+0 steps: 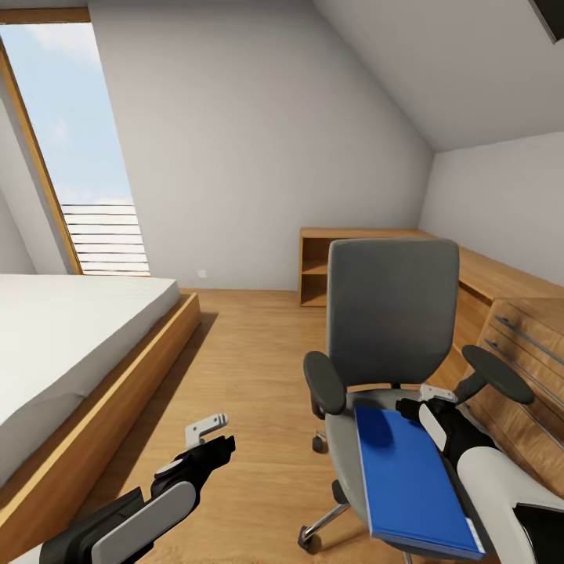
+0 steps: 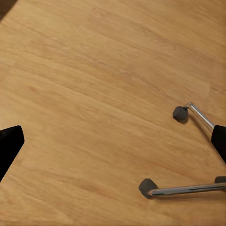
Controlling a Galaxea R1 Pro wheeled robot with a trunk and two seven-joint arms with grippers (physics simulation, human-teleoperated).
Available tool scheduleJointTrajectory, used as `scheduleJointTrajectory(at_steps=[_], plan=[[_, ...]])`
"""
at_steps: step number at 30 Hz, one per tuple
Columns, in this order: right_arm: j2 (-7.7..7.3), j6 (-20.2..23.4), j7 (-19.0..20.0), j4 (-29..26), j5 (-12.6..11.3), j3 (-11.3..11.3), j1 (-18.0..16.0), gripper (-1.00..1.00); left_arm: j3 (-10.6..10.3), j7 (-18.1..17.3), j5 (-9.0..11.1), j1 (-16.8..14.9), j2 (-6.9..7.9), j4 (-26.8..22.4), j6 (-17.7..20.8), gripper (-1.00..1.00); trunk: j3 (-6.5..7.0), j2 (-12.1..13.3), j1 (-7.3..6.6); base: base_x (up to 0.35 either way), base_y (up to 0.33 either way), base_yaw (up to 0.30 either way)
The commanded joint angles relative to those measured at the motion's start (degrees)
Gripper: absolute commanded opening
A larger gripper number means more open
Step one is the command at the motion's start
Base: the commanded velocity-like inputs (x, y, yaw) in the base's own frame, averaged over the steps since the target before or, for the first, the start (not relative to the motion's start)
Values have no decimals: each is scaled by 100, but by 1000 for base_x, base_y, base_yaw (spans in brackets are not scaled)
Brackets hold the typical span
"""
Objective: In the bedroom, organize the workspace by keeping the computer under the desk, ensuring the monitor is on the desk, placing the keyboard on the desk next to the monitor, placing the mouse on the desk next to the keyboard, moving the folder from the swivel chair onto the desk next to the mouse, stacking the notebook on top of the folder with the pen on top of the notebook, and positioning the swivel chair next to the desk.
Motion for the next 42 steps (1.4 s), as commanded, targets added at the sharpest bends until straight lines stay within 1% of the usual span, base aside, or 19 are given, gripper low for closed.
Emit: scheduleJointTrajectory(at_steps=[1, 8, 15, 26, 34, 42], plan=[[0, 23, -33, -11, -61, 1, -1, 100, -10, 28, 0, -8, 3, -7, 41, 100, -6, -3, -1, 0, 0, 0], [0, 23, -36, -10, -61, 1, 0, 100, -26, 11, 2, -8, 5, 6, 35, 100, -6, -3, -1, -3, 0, 0], [0, 23, -37, -11, -61, 1, -2, 100, -26, 5, 14, -8, 9, 16, 34, 100, -6, -3, -1, -127, 0, 0], [0, 23, -37, -11, -61, 1, -3, 100, -26, 12, 13, -8, 12, 19, 34, 100, -6, -3, -1, -13, 0, 0], [0, 23, -37, -8, -61, 1, -1, 100, -26, 12, 19, -8, 12, 19, 34, 100, -6, -3, -1, -177, 0, 0], [0, 23, -31, -11, -61, 1, -2, 100, -26, 10, 20, -8, 5, 19, 34, 100, -6, -3, -1, -35, 0, 0]])
